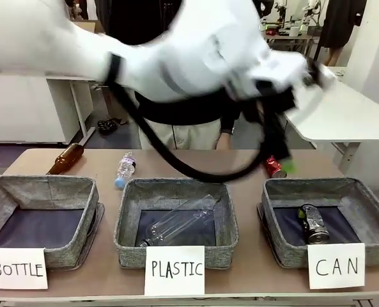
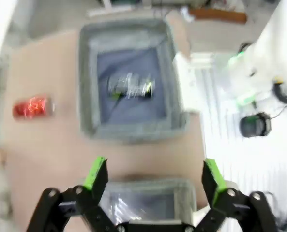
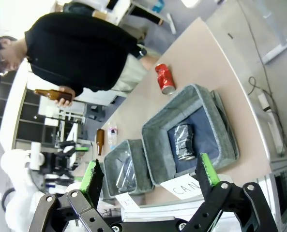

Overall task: Sort the can waste into the basket.
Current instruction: Pick up the can waste from the table and place it in the right Fabric basket.

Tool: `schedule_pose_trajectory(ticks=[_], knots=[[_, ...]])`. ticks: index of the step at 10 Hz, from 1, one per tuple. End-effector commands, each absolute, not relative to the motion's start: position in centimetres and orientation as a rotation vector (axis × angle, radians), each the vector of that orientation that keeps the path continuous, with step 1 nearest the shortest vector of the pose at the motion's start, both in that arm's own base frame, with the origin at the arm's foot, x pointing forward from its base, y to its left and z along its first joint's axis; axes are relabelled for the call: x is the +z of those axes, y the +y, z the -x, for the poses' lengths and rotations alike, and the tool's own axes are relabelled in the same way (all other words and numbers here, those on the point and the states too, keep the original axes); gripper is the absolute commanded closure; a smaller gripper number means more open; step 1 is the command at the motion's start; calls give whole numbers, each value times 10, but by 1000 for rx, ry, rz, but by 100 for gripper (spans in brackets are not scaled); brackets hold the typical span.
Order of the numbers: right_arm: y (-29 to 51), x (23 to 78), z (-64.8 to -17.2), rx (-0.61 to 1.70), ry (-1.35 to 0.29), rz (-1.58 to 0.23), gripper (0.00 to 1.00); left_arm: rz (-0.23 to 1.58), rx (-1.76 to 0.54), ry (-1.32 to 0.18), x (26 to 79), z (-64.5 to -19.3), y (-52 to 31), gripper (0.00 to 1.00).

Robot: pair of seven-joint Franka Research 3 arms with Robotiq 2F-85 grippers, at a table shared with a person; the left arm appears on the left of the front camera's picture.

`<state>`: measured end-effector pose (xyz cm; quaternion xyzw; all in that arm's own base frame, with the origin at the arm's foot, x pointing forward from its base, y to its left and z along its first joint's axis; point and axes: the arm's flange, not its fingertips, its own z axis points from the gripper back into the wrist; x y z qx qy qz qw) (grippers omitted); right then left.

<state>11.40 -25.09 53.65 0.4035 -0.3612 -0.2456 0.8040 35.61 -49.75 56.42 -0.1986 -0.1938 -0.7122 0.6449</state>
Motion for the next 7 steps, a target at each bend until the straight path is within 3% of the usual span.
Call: schedule_pose_trajectory(ticks=[1,3,5,7], knots=[[-253,537,-108,-531,-798,-860,0,463,-1420,-442,602,-371,-312,0],[-253,537,-108,-531,-798,-860,0,593,-1198,-550,602,-395,-205,0],[-253,537,-108,-531,-798,-860,0,808,-815,-479,580,-406,-99,0],[-253,537,-108,-531,-798,-860,0,983,-466,-346,558,-369,-4,0]])
